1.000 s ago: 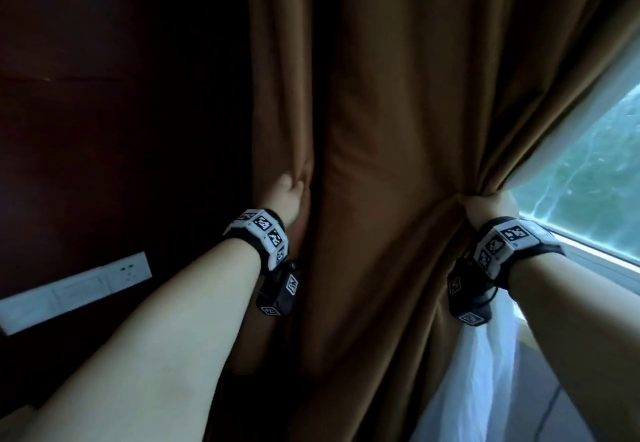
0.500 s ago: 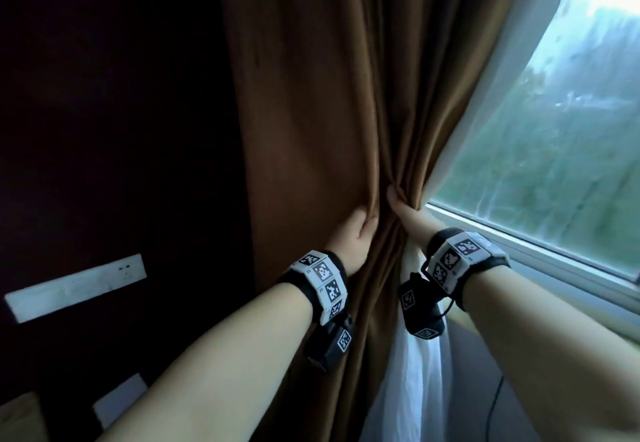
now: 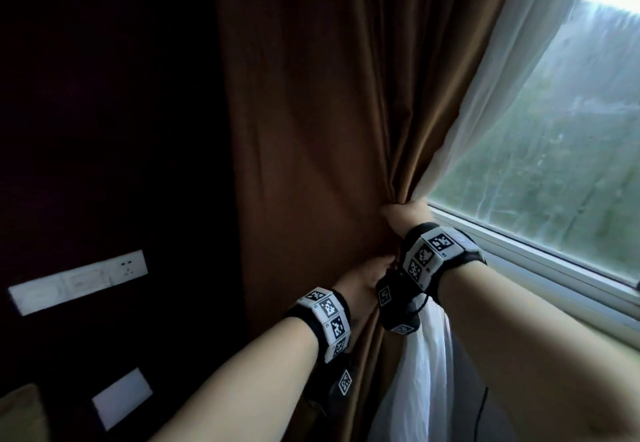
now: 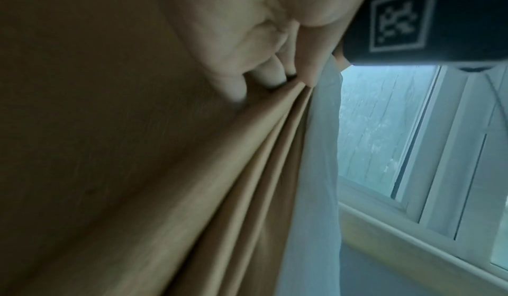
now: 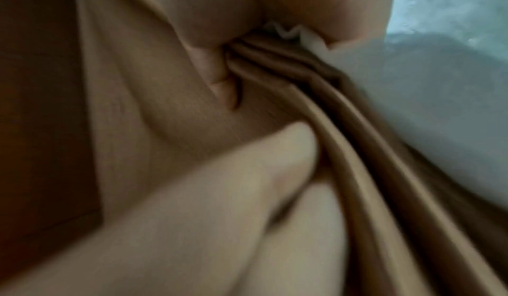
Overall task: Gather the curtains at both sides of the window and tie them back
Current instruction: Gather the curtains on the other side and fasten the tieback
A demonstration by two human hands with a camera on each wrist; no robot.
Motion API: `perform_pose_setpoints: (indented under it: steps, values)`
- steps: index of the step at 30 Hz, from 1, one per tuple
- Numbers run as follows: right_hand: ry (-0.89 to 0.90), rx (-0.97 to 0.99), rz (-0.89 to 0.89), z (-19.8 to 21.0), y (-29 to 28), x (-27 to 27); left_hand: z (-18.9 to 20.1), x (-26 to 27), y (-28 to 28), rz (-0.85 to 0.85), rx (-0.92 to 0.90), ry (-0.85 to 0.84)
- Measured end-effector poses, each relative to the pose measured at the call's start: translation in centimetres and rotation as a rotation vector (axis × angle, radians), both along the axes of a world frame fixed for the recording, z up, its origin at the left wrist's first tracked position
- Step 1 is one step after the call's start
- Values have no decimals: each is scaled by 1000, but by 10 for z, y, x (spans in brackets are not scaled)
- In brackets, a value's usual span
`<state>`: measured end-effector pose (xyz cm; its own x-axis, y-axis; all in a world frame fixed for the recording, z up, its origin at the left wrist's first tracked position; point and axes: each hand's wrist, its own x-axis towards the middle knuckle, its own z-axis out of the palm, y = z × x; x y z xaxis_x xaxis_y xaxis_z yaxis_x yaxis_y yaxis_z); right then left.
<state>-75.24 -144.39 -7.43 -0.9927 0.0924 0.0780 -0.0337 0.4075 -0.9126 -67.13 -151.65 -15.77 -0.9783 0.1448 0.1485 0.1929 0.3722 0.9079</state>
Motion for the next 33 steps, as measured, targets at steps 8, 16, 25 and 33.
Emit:
perform_pose_setpoints:
  steps: [8, 16, 25, 33]
  values:
    - [26, 236, -86, 7, 8, -32, 22, -28, -114, 645, 65, 21]
    - [1, 323, -150, 12, 8, -60, 58, -77, -234, 929, 272, -93]
    - [-71, 334, -261, 17, 6, -93, 88, -133, -255, 553, 317, -67]
    - [-76, 280, -295, 14, 6, -104, 90, -130, -260, 474, 350, -102]
